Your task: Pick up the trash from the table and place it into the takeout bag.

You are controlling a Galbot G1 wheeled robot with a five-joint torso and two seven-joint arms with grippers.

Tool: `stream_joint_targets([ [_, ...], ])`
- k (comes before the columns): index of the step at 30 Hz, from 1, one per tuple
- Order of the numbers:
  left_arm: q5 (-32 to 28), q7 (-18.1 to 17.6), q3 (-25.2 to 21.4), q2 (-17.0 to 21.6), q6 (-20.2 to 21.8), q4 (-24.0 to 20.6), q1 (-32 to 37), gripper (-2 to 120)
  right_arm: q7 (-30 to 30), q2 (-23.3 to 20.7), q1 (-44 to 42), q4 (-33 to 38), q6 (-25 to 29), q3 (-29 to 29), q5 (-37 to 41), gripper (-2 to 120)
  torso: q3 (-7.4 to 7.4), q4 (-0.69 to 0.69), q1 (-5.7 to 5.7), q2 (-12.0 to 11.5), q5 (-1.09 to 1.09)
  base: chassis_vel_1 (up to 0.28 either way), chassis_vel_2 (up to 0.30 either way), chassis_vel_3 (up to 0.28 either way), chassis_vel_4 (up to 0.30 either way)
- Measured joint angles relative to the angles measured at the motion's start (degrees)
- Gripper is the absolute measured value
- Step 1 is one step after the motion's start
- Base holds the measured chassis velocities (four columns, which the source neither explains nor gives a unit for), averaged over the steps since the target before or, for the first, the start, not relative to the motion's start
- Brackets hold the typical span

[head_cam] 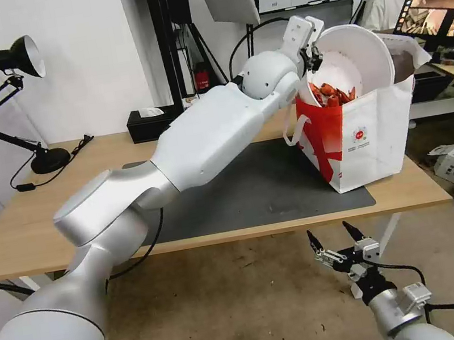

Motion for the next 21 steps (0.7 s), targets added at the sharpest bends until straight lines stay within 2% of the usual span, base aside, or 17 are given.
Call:
stream_joint_targets([
  [7,-3.11,1.84,0.44,0.09,-0.04,-0.37,0.15,0,0.0,0.0,0.0,0.0,0.0,0.0,0.0,100,0.0,0.0,0.0,0.0,0.0,0.0,0.0,0.0,0.0],
  [9,-5.65,2.53,0.47,0.21,0.0,-0.66,0.15,0,0.0,0.0,0.0,0.0,0.0,0.0,0.0,100,0.0,0.0,0.0,0.0,0.0,0.0,0.0,0.0,0.0],
  [17,-7.68,2.71,1.01,0.54,0.35,-0.75,0.3,0,0.0,0.0,0.0,0.0,0.0,0.0,0.0,100,0.0,0.0,0.0,0.0,0.0,0.0,0.0,0.0,0.0],
  [21,-9.75,2.7,1.06,0.83,2.55,-1.58,0.59,0,0.0,0.0,0.0,0.0,0.0,0.0,0.0,100,0.0,0.0,0.0,0.0,0.0,0.0,0.0,0.0,0.0],
])
